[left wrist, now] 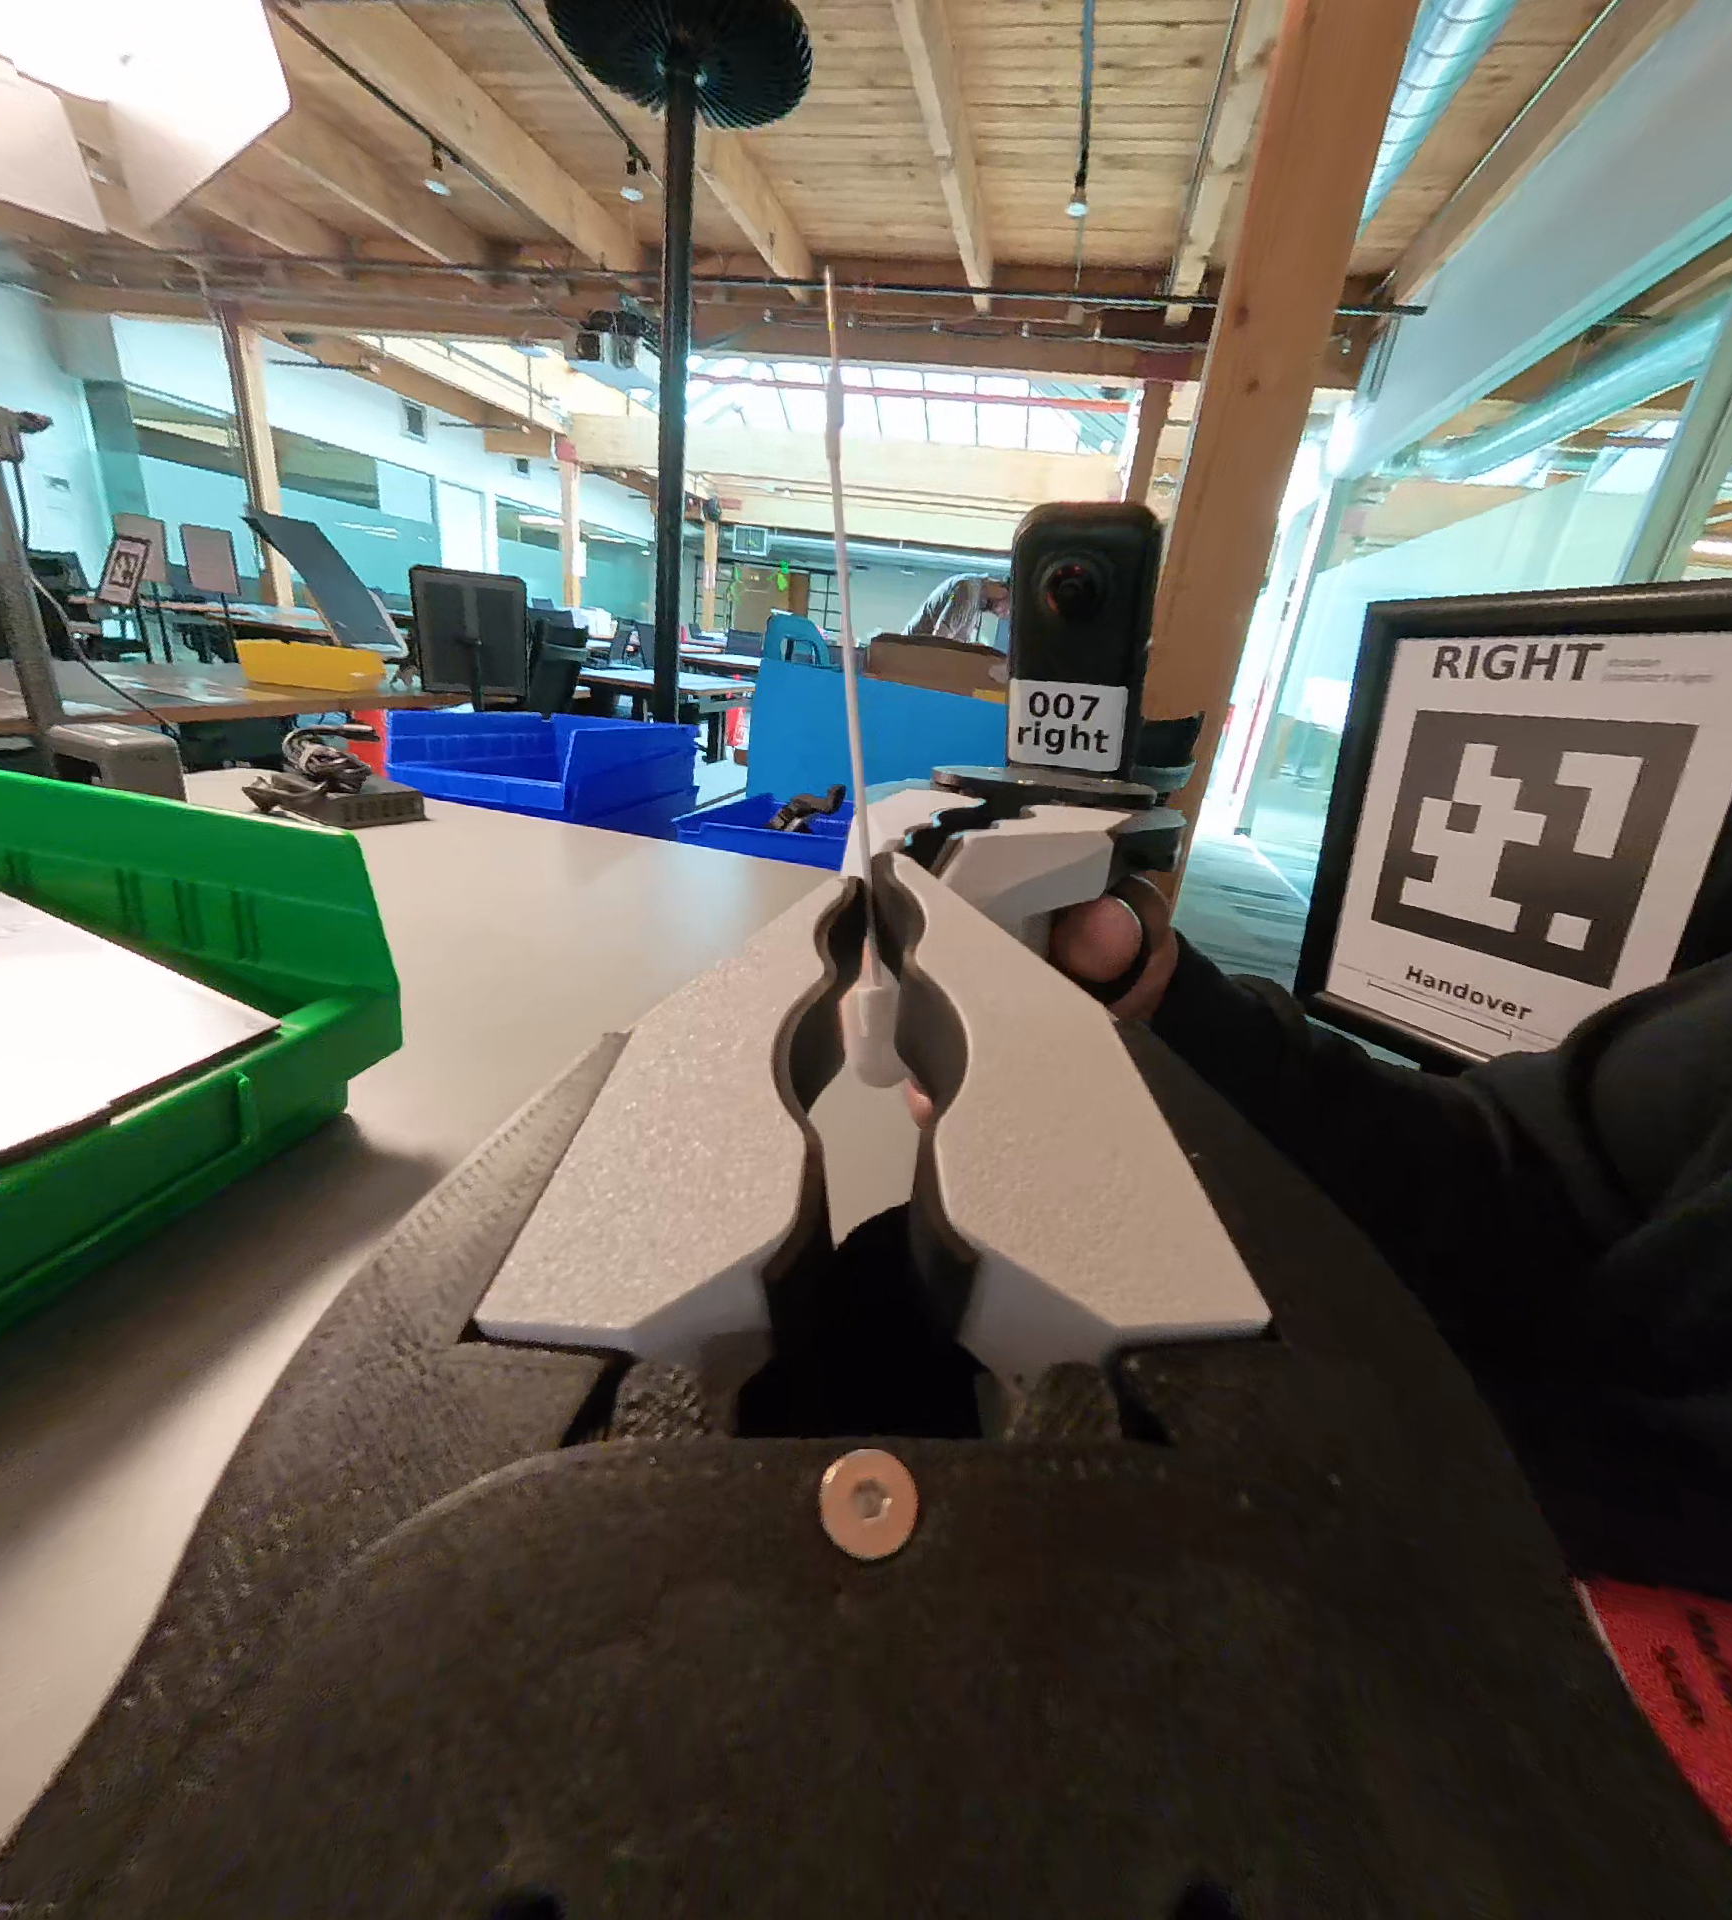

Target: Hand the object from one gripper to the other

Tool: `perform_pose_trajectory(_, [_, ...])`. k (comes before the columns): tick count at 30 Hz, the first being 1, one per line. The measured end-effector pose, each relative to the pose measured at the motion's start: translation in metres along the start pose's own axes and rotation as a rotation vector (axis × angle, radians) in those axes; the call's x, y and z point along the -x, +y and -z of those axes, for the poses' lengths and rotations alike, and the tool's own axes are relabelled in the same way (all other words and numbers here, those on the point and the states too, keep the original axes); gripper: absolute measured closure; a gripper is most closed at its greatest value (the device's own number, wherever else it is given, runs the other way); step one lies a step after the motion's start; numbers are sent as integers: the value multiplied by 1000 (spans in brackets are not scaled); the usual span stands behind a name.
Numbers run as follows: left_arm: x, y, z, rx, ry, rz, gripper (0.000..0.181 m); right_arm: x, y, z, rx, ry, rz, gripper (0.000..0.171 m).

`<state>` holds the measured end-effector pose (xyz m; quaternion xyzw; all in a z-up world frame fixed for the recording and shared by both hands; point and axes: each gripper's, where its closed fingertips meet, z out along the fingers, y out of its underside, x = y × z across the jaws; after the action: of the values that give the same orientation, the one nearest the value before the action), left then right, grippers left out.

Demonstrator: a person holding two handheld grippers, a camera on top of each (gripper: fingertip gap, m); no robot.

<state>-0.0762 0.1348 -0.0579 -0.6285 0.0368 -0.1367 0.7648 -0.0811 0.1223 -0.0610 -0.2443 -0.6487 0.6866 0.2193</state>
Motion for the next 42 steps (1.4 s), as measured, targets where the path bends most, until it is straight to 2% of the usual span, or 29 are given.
perform_pose_trajectory(6, [-9, 1, -2, 14, 36, -12, 179, -1, -21, 14, -107, -23, -52, 155])
perform_pose_trajectory(10, [-12, 9, -8, 47, 43, -17, 179, 3, -14, 7, -63, -24, -33, 158])
perform_pose_trajectory(13, [-13, 11, -10, 48, 42, -15, 179, 5, -8, 2, -42, -28, -38, 169])
perform_pose_trajectory(18, [-9, 15, -9, 74, 27, -2, 178, -1, -3, 0, -12, -2, -41, 170])
perform_pose_trajectory(22, [-3, 7, 0, 68, 13, 5, 160, 0, -6, 1, -14, -1, -35, 170])
perform_pose_trajectory(27, [-6, 3, 2, 89, 1, -33, 159, 1, -7, 2, -8, 5, -20, 170])
perform_pose_trajectory(30, [-7, -1, 7, 98, 6, -43, 159, 0, -7, 4, -4, 14, -14, 170])
perform_pose_trajectory(34, [-12, -17, 9, 20, 26, -16, 163, 5, -1, -2, 18, -10, -14, 170])
perform_pose_trajectory(38, [-16, -3, -2, 71, 14, -60, 171, 10, 3, -8, 35, -23, -10, 170])
perform_pose_trajectory(42, [-19, -4, -4, 30, 46, -23, 175, 11, 1, -7, 24, -38, -16, 170])
